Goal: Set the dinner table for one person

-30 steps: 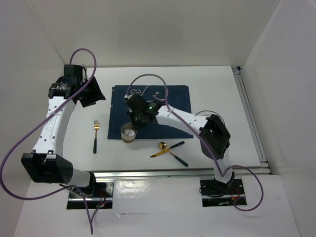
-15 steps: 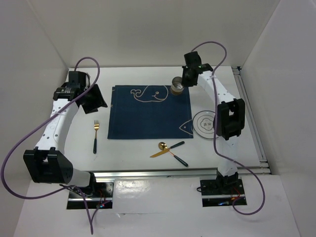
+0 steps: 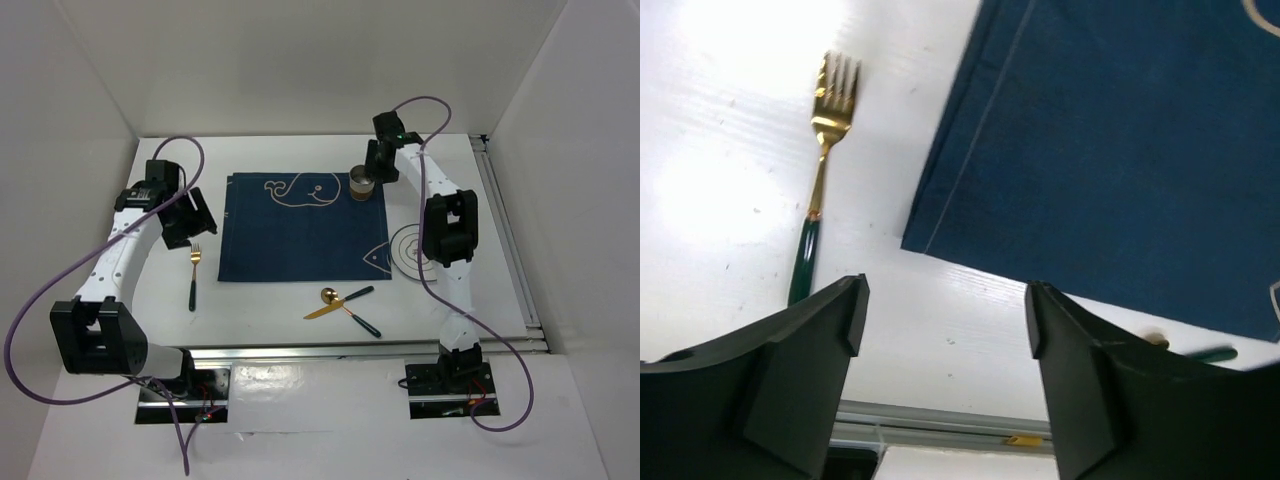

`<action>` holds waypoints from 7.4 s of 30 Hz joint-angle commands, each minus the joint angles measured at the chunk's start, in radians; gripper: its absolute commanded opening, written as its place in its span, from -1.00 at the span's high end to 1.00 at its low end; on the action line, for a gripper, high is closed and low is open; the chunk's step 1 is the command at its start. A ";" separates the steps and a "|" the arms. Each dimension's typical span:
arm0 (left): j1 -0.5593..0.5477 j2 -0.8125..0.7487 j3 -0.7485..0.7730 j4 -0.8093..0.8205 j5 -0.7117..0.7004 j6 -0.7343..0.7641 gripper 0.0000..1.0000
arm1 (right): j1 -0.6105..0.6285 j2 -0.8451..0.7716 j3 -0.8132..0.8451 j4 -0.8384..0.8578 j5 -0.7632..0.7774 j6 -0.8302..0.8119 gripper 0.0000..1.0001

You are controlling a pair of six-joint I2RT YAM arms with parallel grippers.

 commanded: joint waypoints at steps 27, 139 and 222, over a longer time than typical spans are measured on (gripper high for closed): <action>0.163 0.172 -0.372 0.117 -0.087 -0.192 -0.70 | -0.014 -0.505 -0.284 0.110 -0.059 -0.001 -0.98; -0.400 0.249 0.717 -0.280 -0.059 0.067 -0.91 | -0.014 -1.105 -1.329 0.741 -0.665 0.468 1.00; -0.390 0.140 0.492 -0.199 -0.078 0.076 -0.94 | 0.588 -0.637 -0.960 -0.186 0.048 0.047 -0.21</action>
